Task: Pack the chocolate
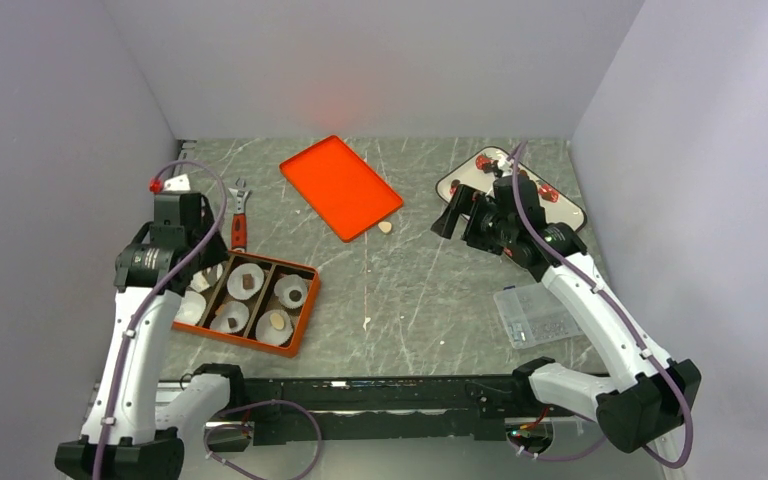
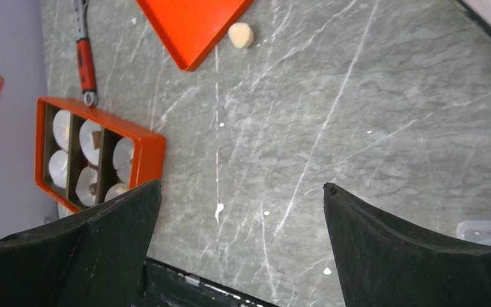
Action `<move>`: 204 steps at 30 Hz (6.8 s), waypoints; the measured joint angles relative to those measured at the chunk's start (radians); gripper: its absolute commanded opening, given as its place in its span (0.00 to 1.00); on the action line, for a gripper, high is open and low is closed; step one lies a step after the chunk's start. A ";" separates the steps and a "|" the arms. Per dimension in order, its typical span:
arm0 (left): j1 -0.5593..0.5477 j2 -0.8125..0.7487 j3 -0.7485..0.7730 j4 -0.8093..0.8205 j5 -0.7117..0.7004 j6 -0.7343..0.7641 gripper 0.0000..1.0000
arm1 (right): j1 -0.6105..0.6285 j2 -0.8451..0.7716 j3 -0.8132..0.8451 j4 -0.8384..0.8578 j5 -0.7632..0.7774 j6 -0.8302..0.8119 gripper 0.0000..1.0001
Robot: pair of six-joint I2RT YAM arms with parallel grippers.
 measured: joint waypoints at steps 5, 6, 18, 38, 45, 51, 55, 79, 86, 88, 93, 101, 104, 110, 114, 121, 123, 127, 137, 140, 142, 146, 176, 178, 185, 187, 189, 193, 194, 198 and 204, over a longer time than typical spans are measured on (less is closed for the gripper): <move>-0.106 0.089 0.120 0.017 0.018 0.018 0.46 | -0.012 0.014 0.029 -0.024 0.088 0.004 1.00; -0.126 0.108 0.137 0.028 0.022 0.020 0.46 | -0.023 0.022 0.035 -0.026 0.100 0.006 1.00; -0.363 0.328 0.271 0.128 0.126 0.052 0.46 | -0.238 0.333 0.075 0.050 0.200 0.041 0.39; -0.488 0.364 0.302 0.209 0.216 0.090 0.46 | -0.288 0.919 0.359 0.111 0.284 0.034 0.00; -0.492 0.364 0.302 0.211 0.217 0.090 0.46 | -0.219 0.888 0.307 0.163 0.316 0.040 0.00; -0.505 0.390 0.314 0.225 0.218 0.089 0.46 | -0.097 0.825 0.206 0.193 0.311 0.085 0.01; -0.519 0.414 0.319 0.236 0.220 0.089 0.47 | -0.028 0.790 0.161 0.197 0.286 0.117 0.01; -0.754 0.853 0.548 0.401 0.203 0.111 0.50 | -0.149 0.101 0.222 -0.057 0.322 0.064 0.67; -0.825 1.086 0.708 0.424 0.148 0.176 0.51 | -0.147 -0.035 0.229 -0.136 0.341 0.042 0.75; -0.830 1.131 0.743 0.430 0.136 0.195 0.51 | -0.147 -0.056 0.229 -0.148 0.340 0.035 0.75; -0.832 1.210 0.819 0.430 0.123 0.245 0.54 | -0.147 -0.079 0.233 -0.173 0.334 0.024 0.76; -0.832 1.290 0.910 0.431 0.118 0.313 0.52 | -0.147 -0.081 0.233 -0.186 0.325 0.008 0.77; -0.834 1.306 0.909 0.430 0.118 0.328 0.52 | -0.147 -0.081 0.233 -0.186 0.320 0.007 0.77; -0.837 1.331 0.909 0.432 0.120 0.352 0.50 | -0.147 -0.081 0.233 -0.185 0.306 0.005 0.78; -0.838 1.336 0.909 0.434 0.119 0.360 0.49 | -0.147 -0.081 0.233 -0.185 0.305 0.002 0.78; -0.838 1.368 0.916 0.434 0.114 0.371 0.46 | -0.147 -0.081 0.233 -0.185 0.301 -0.002 0.78; -0.838 1.386 0.920 0.435 0.112 0.379 0.45 | -0.147 -0.081 0.233 -0.185 0.300 -0.002 0.78; -0.839 1.407 0.920 0.429 0.112 0.381 0.43 | -0.147 -0.080 0.233 -0.185 0.297 -0.002 0.78; -0.839 1.407 0.920 0.426 0.110 0.384 0.39 | -0.147 -0.079 0.233 -0.184 0.278 -0.002 0.79; -0.839 1.399 0.920 0.422 0.108 0.384 0.39 | -0.147 -0.079 0.233 -0.184 0.278 -0.002 0.79; -0.839 1.389 0.920 0.418 0.106 0.386 0.38 | -0.147 -0.079 0.233 -0.184 0.277 -0.002 0.79; -0.839 1.363 0.920 0.408 0.102 0.388 0.35 | -0.147 -0.081 0.233 -0.184 0.276 -0.002 0.79; -0.769 0.851 0.566 0.261 0.022 0.235 0.34 | -0.147 -0.008 0.175 -0.121 0.152 -0.011 0.82; -0.756 0.794 0.524 0.234 -0.003 0.207 0.34 | -0.147 0.000 0.169 -0.114 0.136 -0.011 0.82; -0.731 0.574 0.391 0.111 -0.100 0.097 0.34 | -0.147 0.022 0.147 -0.095 0.071 -0.019 0.82; -0.721 0.512 0.354 0.061 -0.129 0.058 0.34 | -0.147 0.027 0.141 -0.086 0.055 -0.021 0.82; -0.708 0.462 0.319 0.021 -0.152 0.020 0.34 | -0.147 0.032 0.137 -0.079 0.040 -0.023 0.82; -0.682 0.365 0.242 -0.056 -0.183 -0.057 0.34 | -0.139 0.050 0.128 -0.060 0.011 -0.026 0.82; -0.676 0.343 0.225 -0.074 -0.188 -0.074 0.34 | -0.135 0.056 0.123 -0.054 0.006 -0.026 0.82; -0.644 0.246 0.157 -0.157 -0.209 -0.149 0.33 | -0.111 0.077 0.091 -0.035 -0.017 -0.026 0.82; -0.589 0.131 0.083 -0.267 -0.229 -0.241 0.34 | -0.087 0.084 0.041 -0.019 -0.049 -0.026 0.82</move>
